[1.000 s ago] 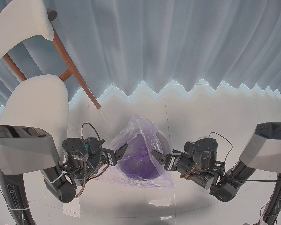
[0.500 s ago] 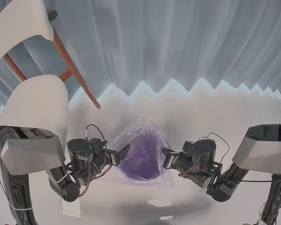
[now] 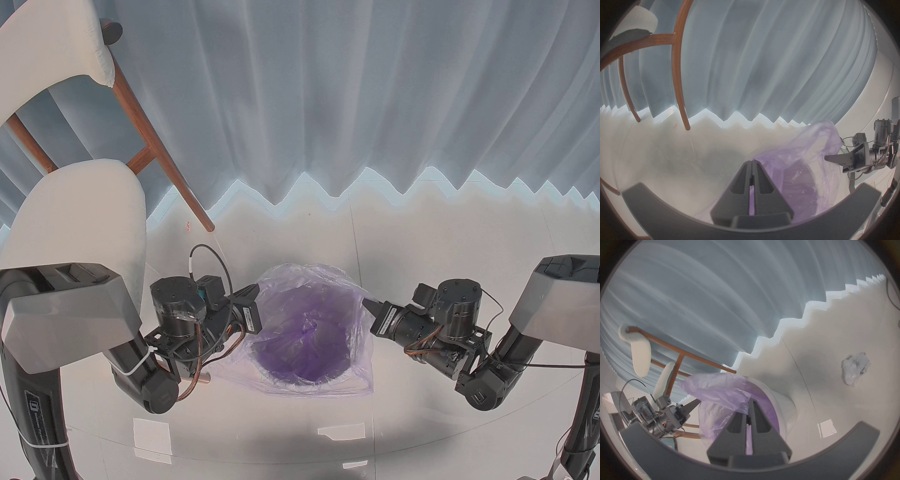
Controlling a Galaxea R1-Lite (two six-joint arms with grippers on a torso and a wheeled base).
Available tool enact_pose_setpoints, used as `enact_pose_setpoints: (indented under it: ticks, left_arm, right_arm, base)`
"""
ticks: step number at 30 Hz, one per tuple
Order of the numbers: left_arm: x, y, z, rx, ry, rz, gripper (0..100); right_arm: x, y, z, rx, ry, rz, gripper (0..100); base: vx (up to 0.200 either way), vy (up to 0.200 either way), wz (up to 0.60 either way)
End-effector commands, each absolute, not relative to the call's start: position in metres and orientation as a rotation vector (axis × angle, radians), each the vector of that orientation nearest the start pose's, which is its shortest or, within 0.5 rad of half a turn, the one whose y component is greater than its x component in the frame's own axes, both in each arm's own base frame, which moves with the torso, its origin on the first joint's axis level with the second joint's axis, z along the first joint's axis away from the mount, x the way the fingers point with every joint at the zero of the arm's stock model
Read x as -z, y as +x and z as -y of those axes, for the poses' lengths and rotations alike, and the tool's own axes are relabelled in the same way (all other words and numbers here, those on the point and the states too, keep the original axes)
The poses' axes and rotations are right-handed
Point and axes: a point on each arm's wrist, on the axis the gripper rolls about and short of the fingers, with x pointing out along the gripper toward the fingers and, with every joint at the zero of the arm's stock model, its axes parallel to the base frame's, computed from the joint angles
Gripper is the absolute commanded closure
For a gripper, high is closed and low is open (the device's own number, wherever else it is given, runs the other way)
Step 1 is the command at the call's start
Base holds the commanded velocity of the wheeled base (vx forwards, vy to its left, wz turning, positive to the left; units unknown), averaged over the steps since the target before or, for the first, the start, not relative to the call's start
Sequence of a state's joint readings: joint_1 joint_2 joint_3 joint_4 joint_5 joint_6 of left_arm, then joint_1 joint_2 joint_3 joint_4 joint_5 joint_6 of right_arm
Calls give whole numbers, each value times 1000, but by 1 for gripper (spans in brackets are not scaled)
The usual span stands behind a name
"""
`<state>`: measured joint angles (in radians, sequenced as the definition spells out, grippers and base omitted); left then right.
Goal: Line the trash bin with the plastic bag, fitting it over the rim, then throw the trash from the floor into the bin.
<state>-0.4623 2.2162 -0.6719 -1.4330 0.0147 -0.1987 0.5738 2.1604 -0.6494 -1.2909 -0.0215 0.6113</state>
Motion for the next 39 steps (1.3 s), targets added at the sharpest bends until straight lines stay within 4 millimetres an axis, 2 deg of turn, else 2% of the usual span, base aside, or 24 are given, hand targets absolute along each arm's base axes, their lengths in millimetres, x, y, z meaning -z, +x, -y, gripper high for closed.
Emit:
enact_pose_setpoints:
  ticks: [1,9,25,30,34,39]
  left_arm:
    - [-65,335,164,432,-180,-126,100]
    - [-69,351,169,437,-178,-137,100]
    - [-70,380,151,455,-227,-184,100]
    - [-69,383,151,447,-260,-223,100]
    - [-60,385,150,440,-262,-245,100]
    - [-56,384,151,440,-260,-257,100]
  right_arm:
    - [-63,307,-177,-456,571,-356,100]
    - [-54,337,-165,-440,588,-332,100]
    - [-40,379,-167,-412,618,-296,100]
    - [-42,387,-163,-387,657,-314,100]
    - [-42,391,-163,-379,664,-320,100]
    - [-33,391,-162,-367,661,-346,100]
  base:
    - [0,0,0]
    - [0,0,0]
    - [0,0,0]
    - [0,0,0]
    - [0,0,0]
    - [0,0,0]
